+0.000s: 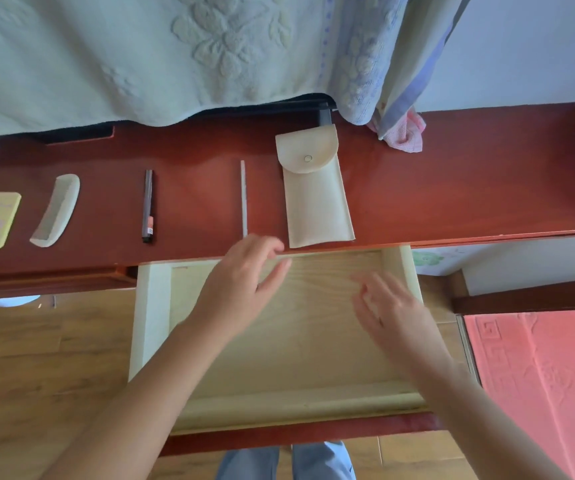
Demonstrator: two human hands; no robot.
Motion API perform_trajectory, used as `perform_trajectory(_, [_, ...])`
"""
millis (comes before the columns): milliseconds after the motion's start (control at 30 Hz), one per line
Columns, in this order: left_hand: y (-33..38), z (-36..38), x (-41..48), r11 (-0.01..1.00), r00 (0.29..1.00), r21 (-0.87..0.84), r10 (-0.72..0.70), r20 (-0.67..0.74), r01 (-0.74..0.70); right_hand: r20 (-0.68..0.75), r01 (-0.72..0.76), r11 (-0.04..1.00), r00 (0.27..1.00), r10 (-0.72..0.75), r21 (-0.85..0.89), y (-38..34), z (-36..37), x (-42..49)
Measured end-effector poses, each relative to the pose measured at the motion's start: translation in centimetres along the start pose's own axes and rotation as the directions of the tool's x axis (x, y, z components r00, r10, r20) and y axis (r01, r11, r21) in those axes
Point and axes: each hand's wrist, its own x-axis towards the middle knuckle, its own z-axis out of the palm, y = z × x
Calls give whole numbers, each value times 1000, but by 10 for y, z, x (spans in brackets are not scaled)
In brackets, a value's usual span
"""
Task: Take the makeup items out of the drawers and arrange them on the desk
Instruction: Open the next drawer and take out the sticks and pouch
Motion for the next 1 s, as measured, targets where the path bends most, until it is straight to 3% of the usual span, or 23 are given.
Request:
perform_trajectory(133, [-10,1,-111,985,981,162,35,189,-66,181,59,996,982,-47,-61,11,20,-87])
perform_trajectory(333, [-25,19,-203,941,975,336,-52,215,-24,145,22,984,989,4,-176,12,40,-136])
perform_trajectory(600, [-26,36,-204,880,981,471,-143,135,63,58,-40,964,997,57,-261,8,65,-132])
perform_trajectory(1000, [-51,26,-129,892,982,418,-186,-4,171,-101,-31,968,995,6,-248,12,61,-52])
